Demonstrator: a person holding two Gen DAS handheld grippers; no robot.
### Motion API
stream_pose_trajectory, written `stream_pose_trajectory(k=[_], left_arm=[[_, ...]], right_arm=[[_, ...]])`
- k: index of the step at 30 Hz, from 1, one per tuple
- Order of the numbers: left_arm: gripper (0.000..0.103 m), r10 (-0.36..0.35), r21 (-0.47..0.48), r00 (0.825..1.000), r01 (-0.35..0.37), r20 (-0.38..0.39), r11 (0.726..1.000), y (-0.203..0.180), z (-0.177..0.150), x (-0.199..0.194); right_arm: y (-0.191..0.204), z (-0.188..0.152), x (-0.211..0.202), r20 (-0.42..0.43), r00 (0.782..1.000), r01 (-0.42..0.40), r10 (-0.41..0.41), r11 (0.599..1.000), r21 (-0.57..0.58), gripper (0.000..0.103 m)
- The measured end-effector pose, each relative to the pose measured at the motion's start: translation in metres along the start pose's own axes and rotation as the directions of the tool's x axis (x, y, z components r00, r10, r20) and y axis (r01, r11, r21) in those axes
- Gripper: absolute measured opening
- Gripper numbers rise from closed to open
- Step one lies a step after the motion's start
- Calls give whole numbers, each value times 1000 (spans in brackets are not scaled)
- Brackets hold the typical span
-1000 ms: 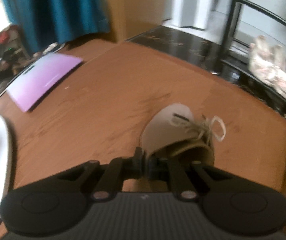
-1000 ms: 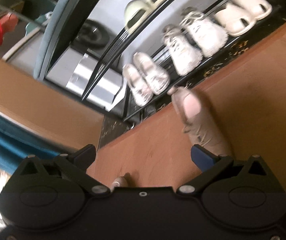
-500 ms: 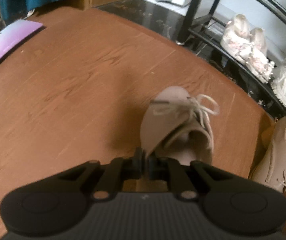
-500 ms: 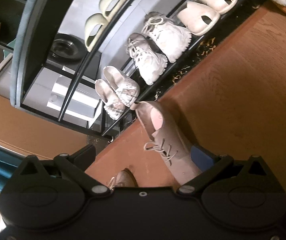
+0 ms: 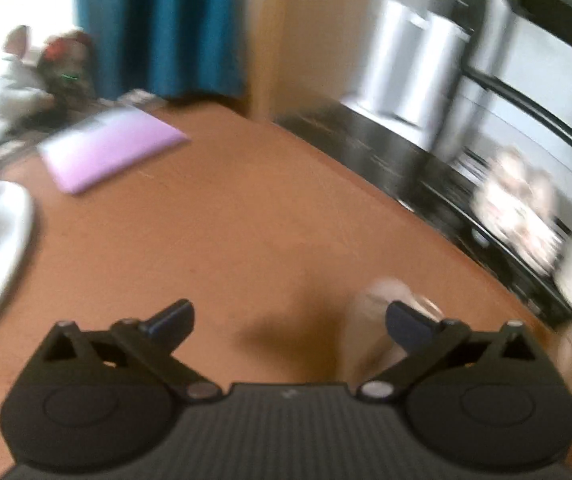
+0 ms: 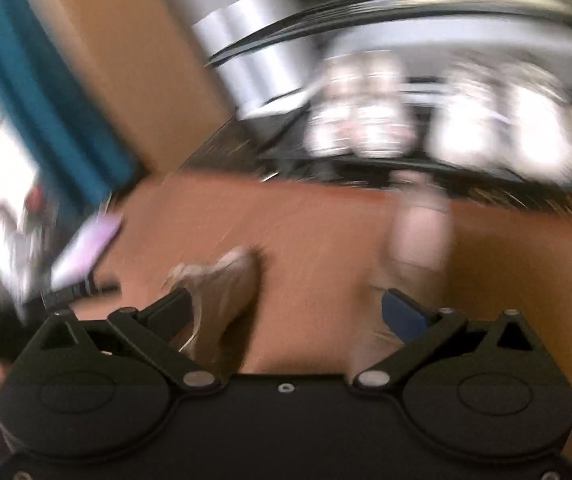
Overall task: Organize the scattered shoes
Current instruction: 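Grasp the second beige shoe with the right tool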
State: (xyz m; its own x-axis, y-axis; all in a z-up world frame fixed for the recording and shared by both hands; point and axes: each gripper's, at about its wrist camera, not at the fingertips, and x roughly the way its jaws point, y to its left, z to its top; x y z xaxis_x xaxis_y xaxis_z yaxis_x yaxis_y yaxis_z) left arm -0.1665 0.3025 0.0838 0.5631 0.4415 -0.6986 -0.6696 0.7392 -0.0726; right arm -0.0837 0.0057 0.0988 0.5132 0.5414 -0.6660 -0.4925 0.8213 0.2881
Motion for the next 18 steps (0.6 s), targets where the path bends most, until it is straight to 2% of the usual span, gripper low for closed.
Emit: stream_pose_trajectory(k=[2,4,6,8,9,10,12,13,15,16,17,18], left_arm=[[102,75,-34,997,-75,2,997,6,4,0],[102,140,-80,990,-140,-9,987,15,6,1],[102,178,-146,983,-182,-41,972,29,4,4],[102,173,-186,983,-182,-67,965,39,1,6],[102,166,-206,983,-180,-83,962,44,-2,9],[102,164,-210,982,-180,-91,961,44,-2,11],[102,155,-229,979,-183,-134,956,49,-5,20],[102,149,-235,978,-181,-145,955,50,-5,22],[102,136,-240,978,-172,-159,955,52,-9,25],[102,135,-239,978,-171,-161,956,53,-10,25],[102,133,-238,978,-170,-162,956,53,-11,26],[102,133,-237,977,-171,-166,956,54,-12,27]], right_arm=[[30,8,27,14,999,40,-38,980,-196,103],[53,14,51,21,998,61,-57,927,-371,103],[78,11,79,-31,998,19,-46,818,-575,103],[99,5,103,-93,995,-37,-45,688,-725,102],[106,2,112,-105,993,-50,-48,642,-765,102],[111,1,120,-97,994,-46,-49,618,-785,102],[113,1,127,-91,995,-42,-48,624,-780,96],[113,2,134,-113,992,-57,-47,638,-768,87],[116,7,156,-182,982,-103,-47,675,-730,78],[117,8,165,-200,978,-102,-66,683,-723,67],[117,8,172,-210,973,-90,-93,686,-722,44],[116,8,177,-223,968,-84,-114,691,-718,35]])
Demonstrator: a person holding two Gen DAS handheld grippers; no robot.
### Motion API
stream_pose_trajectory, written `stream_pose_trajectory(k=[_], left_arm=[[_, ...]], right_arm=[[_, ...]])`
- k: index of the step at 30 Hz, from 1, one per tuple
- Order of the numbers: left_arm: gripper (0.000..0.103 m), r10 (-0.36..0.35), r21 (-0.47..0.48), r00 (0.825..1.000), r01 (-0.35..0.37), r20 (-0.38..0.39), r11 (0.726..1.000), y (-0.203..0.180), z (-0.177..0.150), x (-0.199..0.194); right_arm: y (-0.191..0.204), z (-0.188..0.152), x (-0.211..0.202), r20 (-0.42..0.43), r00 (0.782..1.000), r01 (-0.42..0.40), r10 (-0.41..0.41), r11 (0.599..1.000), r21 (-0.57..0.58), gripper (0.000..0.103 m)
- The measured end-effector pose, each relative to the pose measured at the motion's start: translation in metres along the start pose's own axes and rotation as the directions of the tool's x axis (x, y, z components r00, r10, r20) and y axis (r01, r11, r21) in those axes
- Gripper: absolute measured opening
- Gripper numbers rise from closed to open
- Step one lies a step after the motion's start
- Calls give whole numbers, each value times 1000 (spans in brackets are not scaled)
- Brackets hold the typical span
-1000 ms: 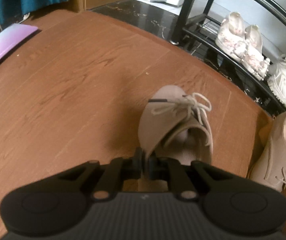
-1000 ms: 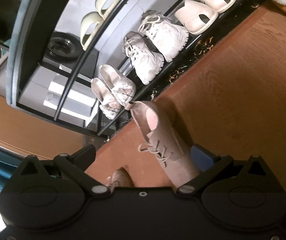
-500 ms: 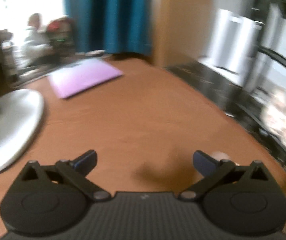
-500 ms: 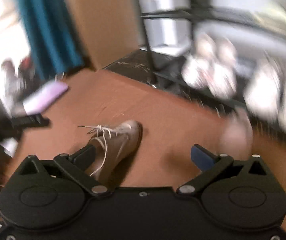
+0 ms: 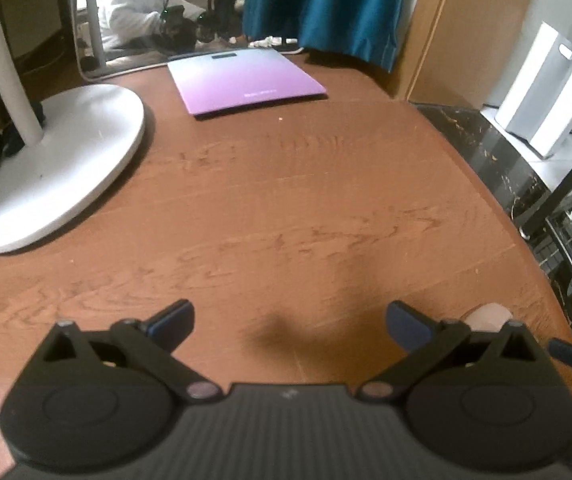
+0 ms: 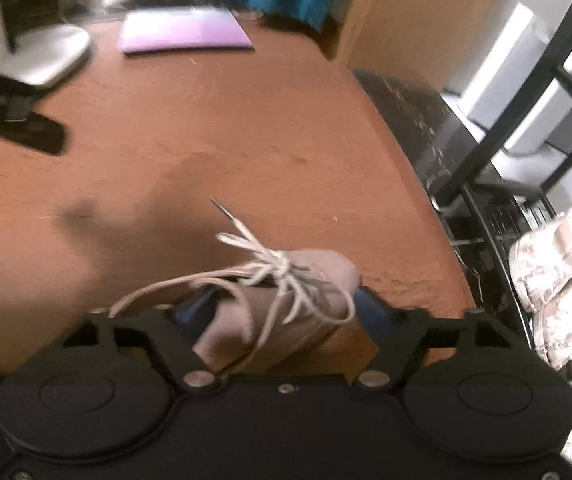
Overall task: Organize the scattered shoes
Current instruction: 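Grasp the second beige shoe with the right tool, then carry the shoe with the right tool and set it beside the first beige shoe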
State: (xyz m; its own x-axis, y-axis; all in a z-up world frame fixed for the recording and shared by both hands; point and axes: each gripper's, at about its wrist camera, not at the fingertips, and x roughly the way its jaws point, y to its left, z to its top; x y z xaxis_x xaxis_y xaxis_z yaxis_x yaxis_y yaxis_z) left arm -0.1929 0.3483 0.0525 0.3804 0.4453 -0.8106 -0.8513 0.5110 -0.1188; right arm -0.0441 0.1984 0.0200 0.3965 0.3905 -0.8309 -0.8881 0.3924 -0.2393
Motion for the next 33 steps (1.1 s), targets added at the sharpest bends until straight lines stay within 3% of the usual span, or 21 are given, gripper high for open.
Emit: stream_pose_trajectory(k=[4,6,8,10,13,16,18,20,24,27,30,33], left_arm=[[102,-1,-20,998,0,-55,1000,8,1,13],[102,-7,-32,998,5,-61,999,6,-1,16],[102,-15,-32,999,13,-52,999,3,-4,15],[102,-30,-11,999,30,-42,999,-3,-5,10],[102,-58,19,998,58,4,998,-13,-4,-2],[102,-81,49,995,78,59,996,-23,-2,-14],[102,-100,91,990,91,103,992,-34,1,-26],[102,-138,141,980,117,143,983,-50,3,-39],[102,-234,183,958,203,166,962,-78,0,-63],[102,-340,205,927,306,157,930,-104,-11,-83],[102,-426,256,898,390,105,885,-139,-30,-94],[102,-434,290,899,399,65,870,-162,-48,-96]], right_arm=[[-20,2,6,-73,996,-32,49,977,209,19],[-29,-7,-2,-45,998,-35,51,952,303,17],[-44,-28,-16,37,998,-61,50,882,467,15],[-53,-38,-26,79,996,-70,33,844,532,15],[-67,-54,-58,191,981,-90,-38,784,614,15],[-76,-63,-86,249,963,-90,-105,744,662,15],[-84,-75,-116,293,939,-85,-180,704,705,15],[-96,-100,-160,319,902,-65,-291,640,766,15],[-114,-151,-218,275,844,-4,-459,509,861,15],[-118,-188,-250,209,810,51,-548,421,906,15],[-119,-234,-260,78,822,131,-564,322,938,15],[-121,-282,-236,-63,856,209,-512,232,950,15]])
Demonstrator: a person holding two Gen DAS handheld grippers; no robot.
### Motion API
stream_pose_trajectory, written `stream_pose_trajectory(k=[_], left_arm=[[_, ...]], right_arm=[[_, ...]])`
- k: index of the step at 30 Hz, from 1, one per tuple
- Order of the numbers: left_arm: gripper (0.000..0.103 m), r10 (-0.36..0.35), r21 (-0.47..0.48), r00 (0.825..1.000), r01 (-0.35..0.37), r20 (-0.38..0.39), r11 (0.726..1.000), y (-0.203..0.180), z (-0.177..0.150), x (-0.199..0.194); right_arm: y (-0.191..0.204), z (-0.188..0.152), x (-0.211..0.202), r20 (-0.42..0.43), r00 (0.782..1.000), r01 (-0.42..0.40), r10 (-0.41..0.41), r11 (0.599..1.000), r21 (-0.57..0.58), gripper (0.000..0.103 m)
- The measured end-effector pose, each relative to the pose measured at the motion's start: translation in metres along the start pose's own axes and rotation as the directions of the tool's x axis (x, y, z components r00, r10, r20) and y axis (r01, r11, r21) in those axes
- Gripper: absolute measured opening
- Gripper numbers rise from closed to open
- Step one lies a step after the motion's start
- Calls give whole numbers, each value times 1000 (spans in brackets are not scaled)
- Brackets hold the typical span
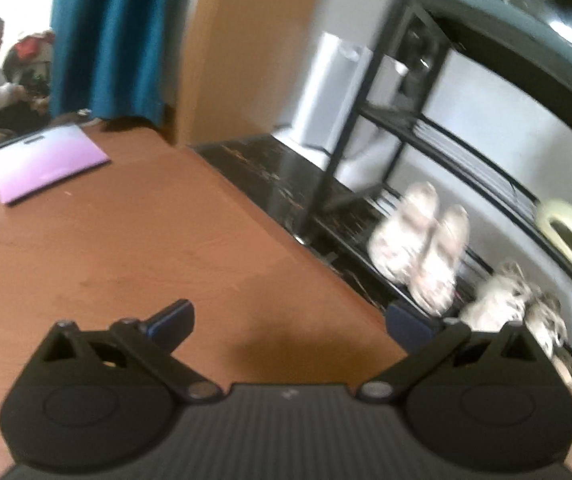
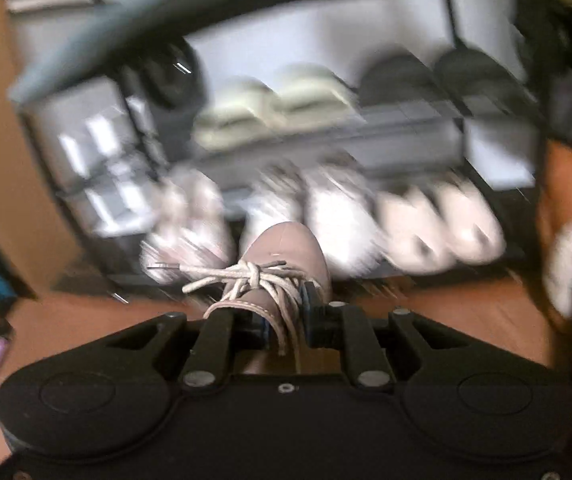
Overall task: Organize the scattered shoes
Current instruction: 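Carry the shoe with the right tool and set it beside the first beige shoe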
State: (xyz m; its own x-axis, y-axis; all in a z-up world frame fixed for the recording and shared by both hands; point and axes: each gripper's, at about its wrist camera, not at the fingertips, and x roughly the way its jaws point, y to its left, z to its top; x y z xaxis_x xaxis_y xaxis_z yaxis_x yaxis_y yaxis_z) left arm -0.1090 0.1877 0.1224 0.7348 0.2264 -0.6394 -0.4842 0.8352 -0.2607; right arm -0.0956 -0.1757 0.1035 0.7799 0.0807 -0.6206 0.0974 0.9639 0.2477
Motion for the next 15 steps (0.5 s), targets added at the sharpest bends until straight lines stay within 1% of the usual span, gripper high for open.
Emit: stream_pose_trajectory(k=[1,3,5,6,9,11,12,13,15], left_arm=[[102,1,15,1000,-1,-6,1000,-7,-4,2],[102,-4,34,1000,4,-5,999,-16,-12,7],[102,-31,19,1000,31,-5,999,-19,-17,15],[102,-45,5,999,45,-13,999,-18,-18,20],[102,-51,-29,996,49,-79,998,-16,-21,35],[102,-25,-34,998,23,-65,999,-16,-22,37],[102,-31,-26,998,29,-60,999,-18,-23,37],[102,-36,-17,998,35,-55,999,-19,-23,37],[102,-47,-4,998,47,-48,999,-22,-24,37]], right_arm=[[-13,-10,12,-40,999,32,-32,999,12,15],[-30,-25,34,-106,992,71,-67,997,28,15],[-40,-37,49,-145,985,97,-90,994,42,15],[-43,-41,52,-149,984,103,-94,993,55,15],[-53,-51,60,-157,982,121,-104,987,104,15],[-62,-52,61,-146,983,130,-107,979,159,15],[-67,-51,63,-138,984,139,-114,973,183,15],[-70,-50,66,-133,983,149,-124,969,198,20],[-74,-48,69,-147,981,158,-128,964,215,35]])
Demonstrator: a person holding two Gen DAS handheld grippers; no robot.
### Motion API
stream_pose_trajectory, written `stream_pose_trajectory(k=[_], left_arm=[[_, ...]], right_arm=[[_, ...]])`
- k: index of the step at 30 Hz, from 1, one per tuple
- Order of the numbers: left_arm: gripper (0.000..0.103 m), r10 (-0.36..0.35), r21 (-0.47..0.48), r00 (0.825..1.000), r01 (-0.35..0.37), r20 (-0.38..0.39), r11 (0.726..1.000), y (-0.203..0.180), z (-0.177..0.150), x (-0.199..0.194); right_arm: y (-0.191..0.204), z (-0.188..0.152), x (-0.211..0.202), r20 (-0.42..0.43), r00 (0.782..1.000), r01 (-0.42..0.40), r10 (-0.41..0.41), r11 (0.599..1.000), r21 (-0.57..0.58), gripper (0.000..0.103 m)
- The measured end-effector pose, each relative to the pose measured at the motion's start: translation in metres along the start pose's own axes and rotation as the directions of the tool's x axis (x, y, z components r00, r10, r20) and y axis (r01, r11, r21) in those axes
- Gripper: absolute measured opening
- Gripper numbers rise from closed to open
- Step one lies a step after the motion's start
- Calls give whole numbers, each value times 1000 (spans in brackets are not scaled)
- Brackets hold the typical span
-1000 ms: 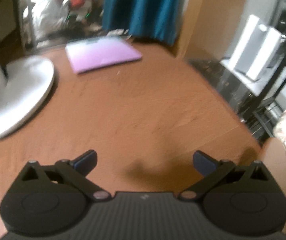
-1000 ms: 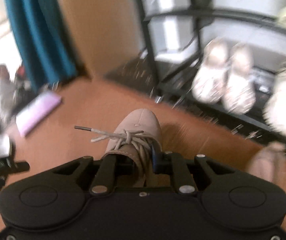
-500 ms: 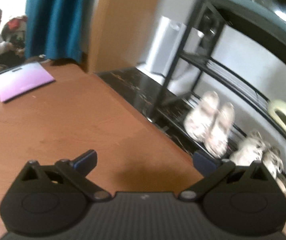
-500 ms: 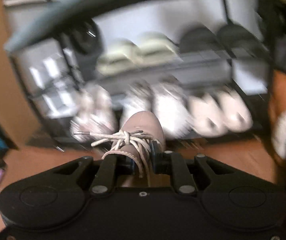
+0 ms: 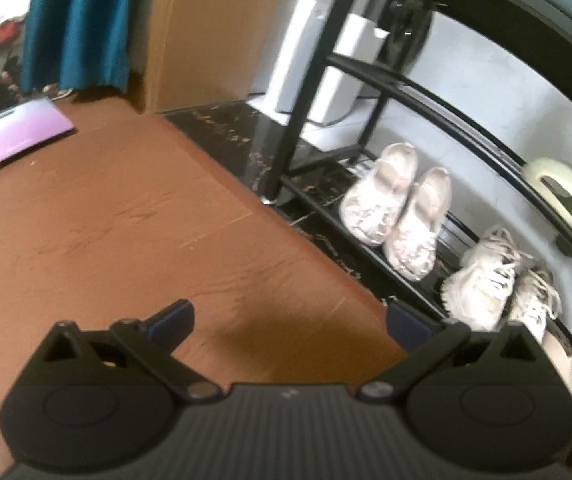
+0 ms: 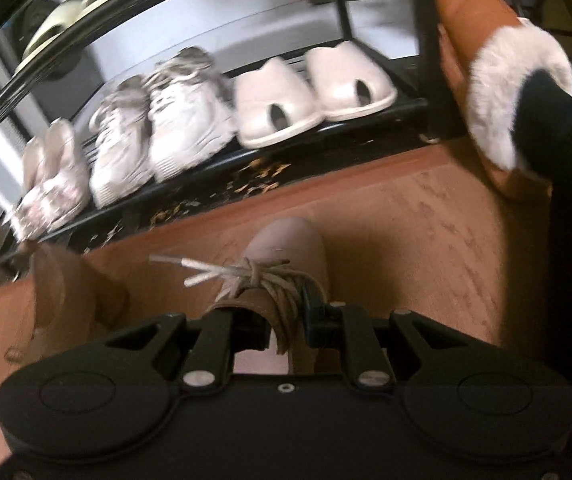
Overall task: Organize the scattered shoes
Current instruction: 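Carry the shoe with the right tool and set it beside the first beige shoe, then push the beige shoes into line on the floor with the right tool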
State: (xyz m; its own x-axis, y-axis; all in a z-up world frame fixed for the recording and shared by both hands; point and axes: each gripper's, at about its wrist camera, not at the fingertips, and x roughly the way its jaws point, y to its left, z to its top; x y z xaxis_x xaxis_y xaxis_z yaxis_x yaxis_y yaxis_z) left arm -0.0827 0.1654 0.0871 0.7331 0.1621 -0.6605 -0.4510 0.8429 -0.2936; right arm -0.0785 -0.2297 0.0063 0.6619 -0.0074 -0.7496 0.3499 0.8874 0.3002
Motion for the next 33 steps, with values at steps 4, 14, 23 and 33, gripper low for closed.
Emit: stream_pose_trajectory(k=[4,14,23,33], left_arm=[[102,-7,-33,1000,6,-27,999,5,0,4],[102,-3,-28,1000,3,-7,1000,4,2,-1],[102,2,-41,1000,-3,-21,999,6,3,3],[102,3,-41,1000,-4,-23,999,7,3,4]], right_arm=[[-1,-9,-19,-37,999,-17,18,1000,21,77],[17,-36,-61,-86,996,-38,25,988,-151,97],[20,-47,-61,-99,983,117,-153,946,-301,97],[54,-55,-25,-195,978,-9,-78,913,-409,99]])
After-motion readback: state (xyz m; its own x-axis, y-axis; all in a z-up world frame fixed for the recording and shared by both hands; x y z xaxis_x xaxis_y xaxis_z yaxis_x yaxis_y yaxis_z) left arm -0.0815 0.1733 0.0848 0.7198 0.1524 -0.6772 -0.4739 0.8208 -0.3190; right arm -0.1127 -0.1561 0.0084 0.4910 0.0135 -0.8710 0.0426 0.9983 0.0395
